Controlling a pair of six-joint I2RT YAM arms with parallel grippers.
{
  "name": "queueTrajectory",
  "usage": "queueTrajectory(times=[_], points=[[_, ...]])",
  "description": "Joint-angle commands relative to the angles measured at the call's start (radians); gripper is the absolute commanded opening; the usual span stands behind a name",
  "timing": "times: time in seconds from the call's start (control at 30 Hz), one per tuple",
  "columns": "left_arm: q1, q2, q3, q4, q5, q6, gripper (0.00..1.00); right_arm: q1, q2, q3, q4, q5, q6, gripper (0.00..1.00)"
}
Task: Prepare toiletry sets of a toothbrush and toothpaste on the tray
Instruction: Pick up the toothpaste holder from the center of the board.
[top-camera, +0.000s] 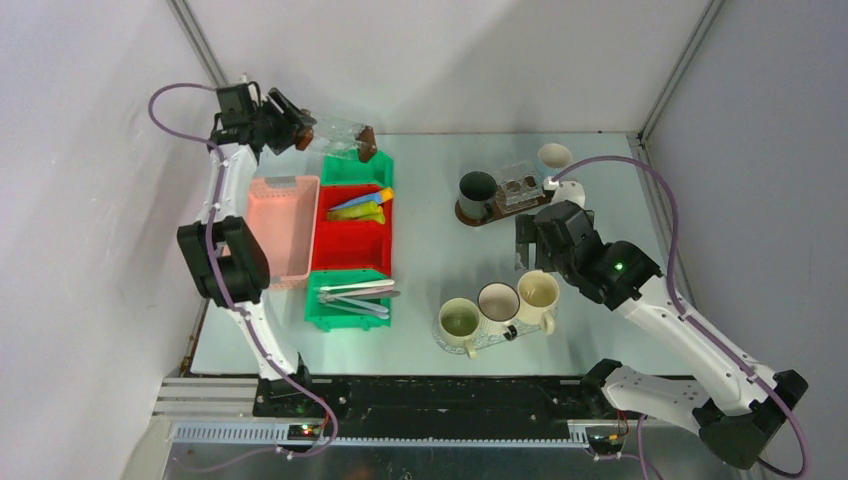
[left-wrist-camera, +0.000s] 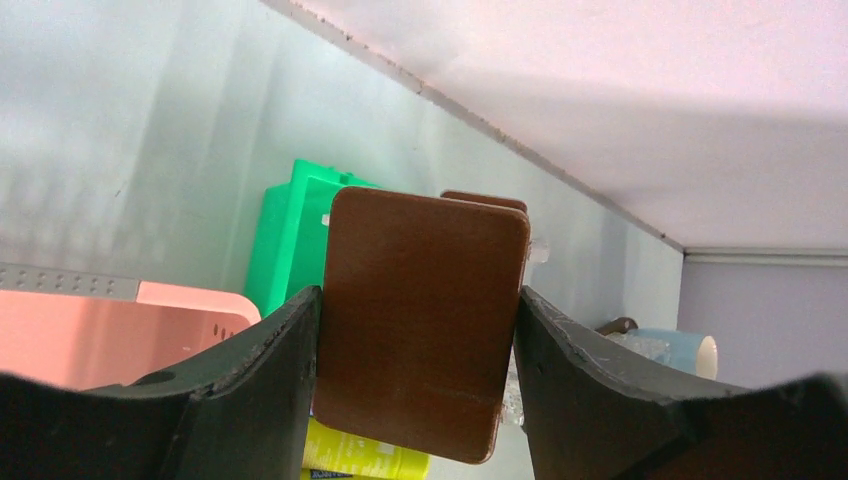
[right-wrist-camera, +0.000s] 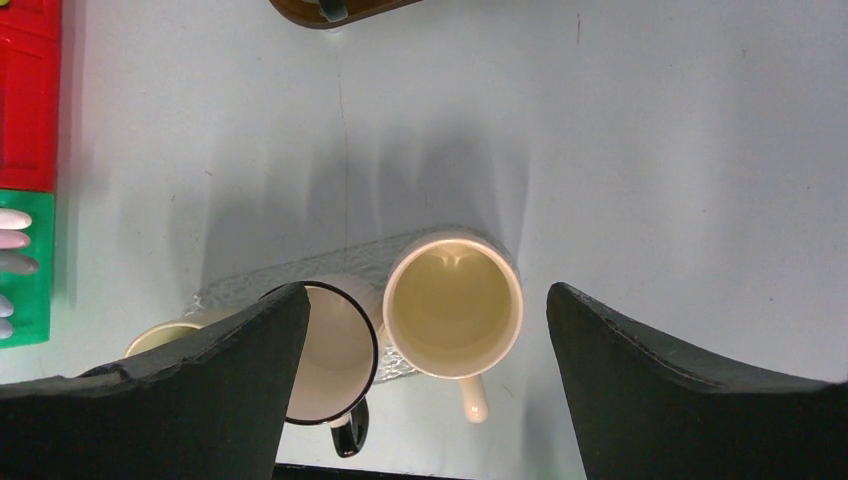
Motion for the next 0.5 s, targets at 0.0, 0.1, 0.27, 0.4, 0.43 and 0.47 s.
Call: queueTrajectory(times=[0.0,0.1,0.27,0.4,0.43,0.47], points=[[0.001,-0.144,-0.016,0.055,-0.056,-0.048,0.00,0.005,-0.034,0.040,0.008,0.015,-0.015,0.91],[0.001,-0.189,-0.052,0.058,-0.065,-0.095,0.00,0.009,-0.043,0.040,0.031,0.014,-0.041,0.91],[-0.001,-0.297,-0.160,0.089,-0.051,-0.188,0.00,0.032,-0.057,0.040,0.101,0.016,-0.117,0.92],[0.000,-0.377,-0.235,0.114,-0.045,-0.237,0.00,0.064,-0.061,0.038,0.214,0.014,-0.201,0.92],[0.000,-0.398,-0.243,0.110,-0.057,-0.242,0.00,0.070,-0.060,0.035,0.260,0.011,-0.215,0.92],[0.000,-0.407,-0.258,0.099,-0.063,-0.242,0.00,0.079,-0.056,0.034,0.279,0.009,-0.236,0.92]])
